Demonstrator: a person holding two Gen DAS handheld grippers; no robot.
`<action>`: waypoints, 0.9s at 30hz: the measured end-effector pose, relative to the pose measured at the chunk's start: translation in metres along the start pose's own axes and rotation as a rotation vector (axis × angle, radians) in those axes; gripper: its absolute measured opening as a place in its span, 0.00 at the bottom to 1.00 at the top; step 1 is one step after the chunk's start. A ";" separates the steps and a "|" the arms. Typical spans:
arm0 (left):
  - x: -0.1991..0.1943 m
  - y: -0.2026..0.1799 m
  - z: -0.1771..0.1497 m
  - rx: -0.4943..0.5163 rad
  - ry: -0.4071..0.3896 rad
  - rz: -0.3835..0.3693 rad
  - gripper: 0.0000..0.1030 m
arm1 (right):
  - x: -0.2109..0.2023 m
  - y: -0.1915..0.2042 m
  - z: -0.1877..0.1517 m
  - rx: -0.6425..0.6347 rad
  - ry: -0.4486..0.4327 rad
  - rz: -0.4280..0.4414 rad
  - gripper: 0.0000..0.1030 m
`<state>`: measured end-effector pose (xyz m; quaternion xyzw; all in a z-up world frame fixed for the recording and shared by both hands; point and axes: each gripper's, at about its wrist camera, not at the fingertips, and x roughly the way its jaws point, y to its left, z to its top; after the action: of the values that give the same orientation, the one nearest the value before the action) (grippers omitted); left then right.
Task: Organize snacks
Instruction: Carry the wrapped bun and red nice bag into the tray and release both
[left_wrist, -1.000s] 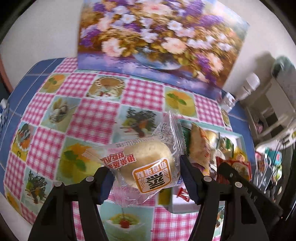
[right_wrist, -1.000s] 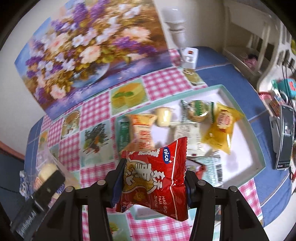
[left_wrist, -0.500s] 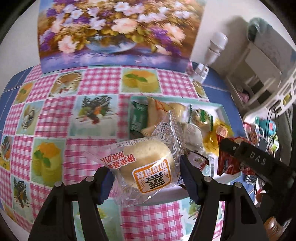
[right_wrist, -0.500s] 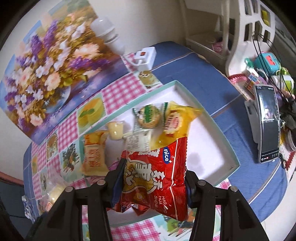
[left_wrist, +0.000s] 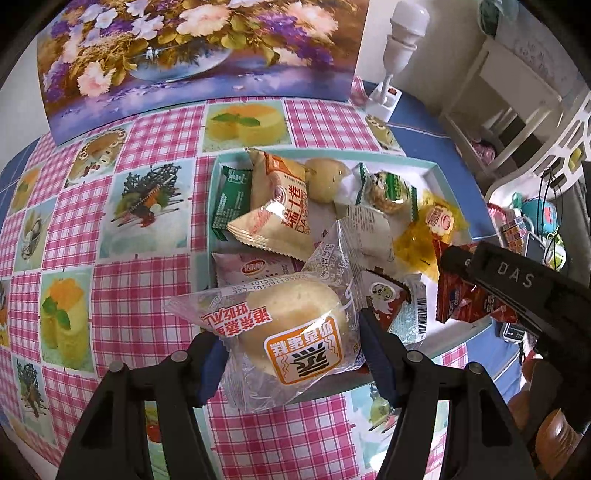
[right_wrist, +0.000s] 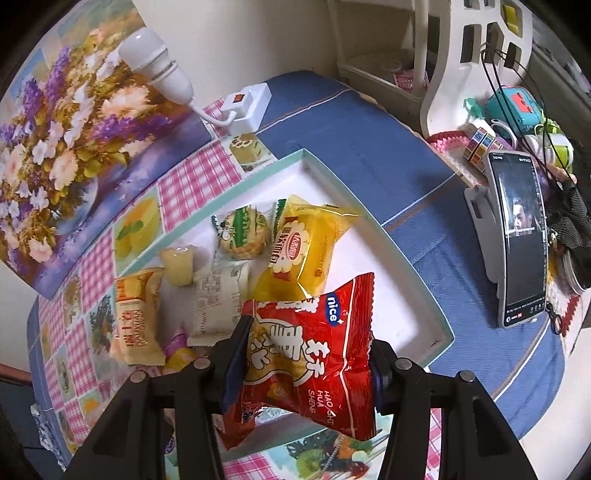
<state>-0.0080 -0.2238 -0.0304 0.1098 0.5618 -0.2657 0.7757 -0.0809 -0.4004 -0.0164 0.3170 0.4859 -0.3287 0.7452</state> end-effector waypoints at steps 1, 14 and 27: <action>0.001 0.000 0.000 0.001 0.003 0.001 0.66 | 0.002 0.000 0.000 -0.002 0.001 -0.004 0.55; 0.009 0.004 0.001 -0.013 0.017 -0.016 0.67 | 0.021 0.003 -0.002 -0.013 0.036 -0.021 0.56; 0.005 0.008 0.005 -0.029 0.011 -0.026 0.67 | 0.032 0.003 -0.005 -0.018 0.068 -0.032 0.56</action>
<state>0.0010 -0.2212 -0.0343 0.0929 0.5712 -0.2671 0.7705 -0.0710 -0.4009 -0.0476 0.3133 0.5189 -0.3254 0.7258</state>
